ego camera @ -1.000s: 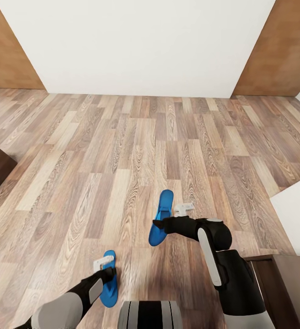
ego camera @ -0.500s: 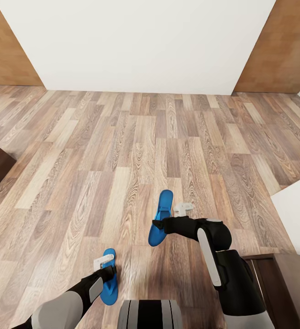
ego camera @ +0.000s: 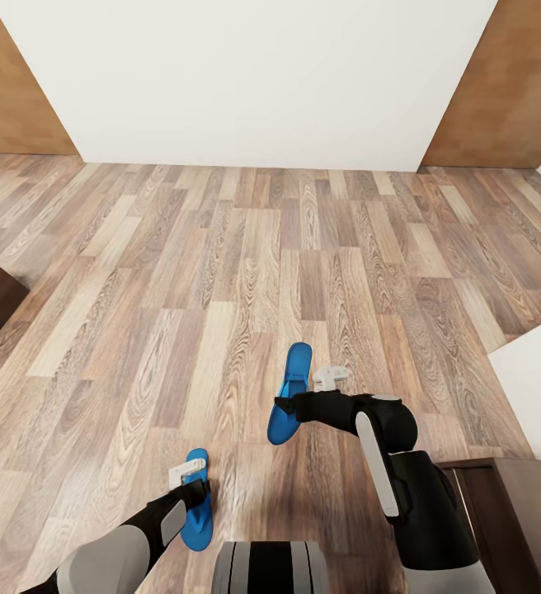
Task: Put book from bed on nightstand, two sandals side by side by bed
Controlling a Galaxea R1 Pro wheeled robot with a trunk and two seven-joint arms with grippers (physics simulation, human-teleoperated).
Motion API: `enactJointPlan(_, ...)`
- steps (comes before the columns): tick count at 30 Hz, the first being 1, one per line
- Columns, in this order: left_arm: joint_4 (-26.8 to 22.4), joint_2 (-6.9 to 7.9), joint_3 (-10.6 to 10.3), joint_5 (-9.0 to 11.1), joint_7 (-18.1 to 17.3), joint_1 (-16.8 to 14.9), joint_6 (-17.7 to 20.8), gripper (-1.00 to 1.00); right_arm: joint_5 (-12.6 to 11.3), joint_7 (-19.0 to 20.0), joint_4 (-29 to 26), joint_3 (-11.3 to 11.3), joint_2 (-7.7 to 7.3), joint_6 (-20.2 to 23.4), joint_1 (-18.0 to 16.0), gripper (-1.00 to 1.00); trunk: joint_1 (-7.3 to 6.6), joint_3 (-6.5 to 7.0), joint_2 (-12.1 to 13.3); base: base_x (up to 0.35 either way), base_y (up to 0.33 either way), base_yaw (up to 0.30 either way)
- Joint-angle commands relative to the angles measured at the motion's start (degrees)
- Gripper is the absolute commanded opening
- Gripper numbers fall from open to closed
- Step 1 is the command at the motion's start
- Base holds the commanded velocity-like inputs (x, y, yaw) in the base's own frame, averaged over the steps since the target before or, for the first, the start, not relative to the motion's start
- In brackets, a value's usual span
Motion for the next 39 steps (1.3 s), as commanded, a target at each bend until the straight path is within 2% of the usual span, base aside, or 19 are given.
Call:
enactJointPlan(1,-0.1,-0.07,0.3,-0.5,0.1,0.0,0.0,1.00,-0.4,-0.2,0.0,0.0,0.01,0.3,0.0,-1.00,-0.01,-0.03,0.0,0.000,0.000,0.000)
enactJointPlan(6,-0.1,-0.35,0.3,-0.5,0.1,0.0,0.0,1.00,-0.4,-0.2,0.0,0.0,0.01,0.3,0.0,-1.00,-0.01,-0.03,0.0,0.000,0.000,0.000)
enactJointPlan(11,-0.1,-0.53,0.3,-0.6,0.1,0.0,0.0,1.00,-0.4,-0.2,0.0,0.0,0.01,0.3,0.0,-1.00,0.12,-1.14,-0.1,0.000,0.000,0.000)
enactJointPlan(39,-0.1,-0.71,0.3,-0.6,0.1,-0.2,-0.4,1.00,-0.4,-0.2,0.0,0.0,0.01,0.3,0.0,-1.00,0.12,-1.14,-0.1,0.000,0.000,0.000)
